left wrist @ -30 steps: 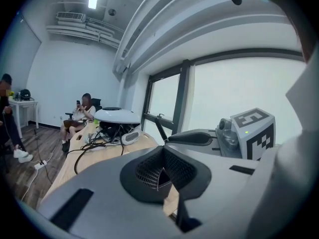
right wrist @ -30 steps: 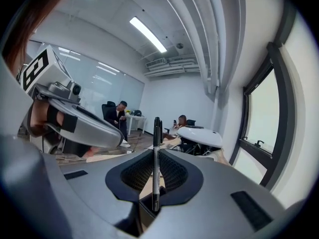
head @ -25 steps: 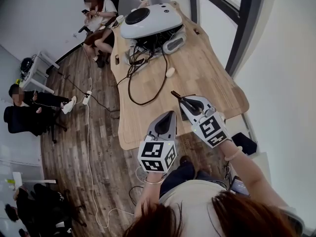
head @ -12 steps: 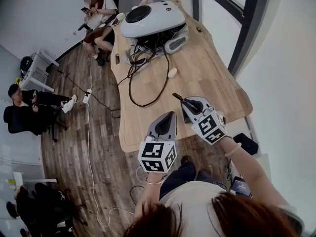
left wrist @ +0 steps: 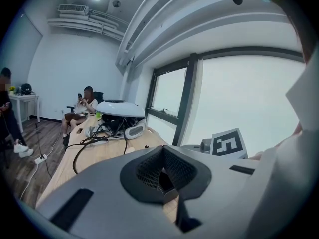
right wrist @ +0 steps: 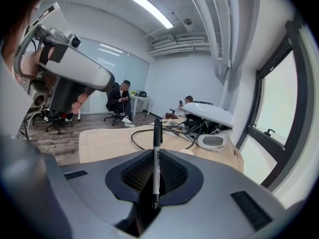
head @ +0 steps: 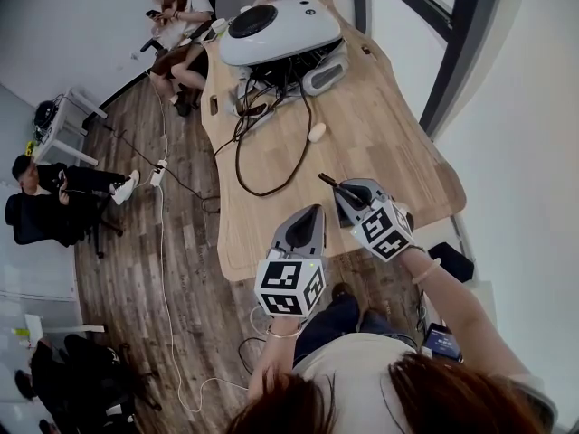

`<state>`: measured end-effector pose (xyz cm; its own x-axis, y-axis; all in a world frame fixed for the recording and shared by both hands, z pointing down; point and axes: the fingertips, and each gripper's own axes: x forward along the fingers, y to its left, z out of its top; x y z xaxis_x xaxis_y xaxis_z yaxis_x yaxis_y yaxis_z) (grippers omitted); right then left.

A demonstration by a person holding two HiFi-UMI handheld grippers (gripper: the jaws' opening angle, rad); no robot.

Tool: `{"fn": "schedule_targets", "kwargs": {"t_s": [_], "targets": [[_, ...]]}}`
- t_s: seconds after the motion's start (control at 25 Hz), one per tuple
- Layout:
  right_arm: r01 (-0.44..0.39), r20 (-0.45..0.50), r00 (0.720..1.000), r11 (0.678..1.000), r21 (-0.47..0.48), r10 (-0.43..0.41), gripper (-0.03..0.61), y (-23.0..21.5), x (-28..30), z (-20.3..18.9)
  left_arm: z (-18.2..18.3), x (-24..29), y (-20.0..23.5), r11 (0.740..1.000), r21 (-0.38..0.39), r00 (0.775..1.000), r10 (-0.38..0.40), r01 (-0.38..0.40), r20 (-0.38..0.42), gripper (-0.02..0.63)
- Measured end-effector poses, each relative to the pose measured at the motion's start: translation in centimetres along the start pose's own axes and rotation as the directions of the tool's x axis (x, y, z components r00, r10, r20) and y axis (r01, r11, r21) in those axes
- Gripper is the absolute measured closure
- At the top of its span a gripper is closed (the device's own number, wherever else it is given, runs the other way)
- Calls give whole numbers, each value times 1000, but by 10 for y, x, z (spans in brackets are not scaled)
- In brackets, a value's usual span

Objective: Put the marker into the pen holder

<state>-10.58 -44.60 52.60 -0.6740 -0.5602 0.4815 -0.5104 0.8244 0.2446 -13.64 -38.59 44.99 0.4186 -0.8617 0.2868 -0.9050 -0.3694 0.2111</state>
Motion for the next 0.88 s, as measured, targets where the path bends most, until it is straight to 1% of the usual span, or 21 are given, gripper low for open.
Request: {"fn": "schedule_targets", "kwargs": {"t_s": [0.32, 0.6, 0.88], "targets": [[-32, -79, 996, 999, 20, 34, 512, 1, 12, -20, -6, 6, 4, 1000, -17, 1000, -2, 2, -18, 597], [-40, -148, 988, 999, -6, 39, 512, 5, 17, -33, -11, 8, 4, 1000, -14, 1000, -1, 0, -29, 597], [-52, -229, 972, 999, -6, 49, 512, 7, 21, -40, -12, 10, 4, 1000, -20, 1000, -6, 6, -30, 597]]}}
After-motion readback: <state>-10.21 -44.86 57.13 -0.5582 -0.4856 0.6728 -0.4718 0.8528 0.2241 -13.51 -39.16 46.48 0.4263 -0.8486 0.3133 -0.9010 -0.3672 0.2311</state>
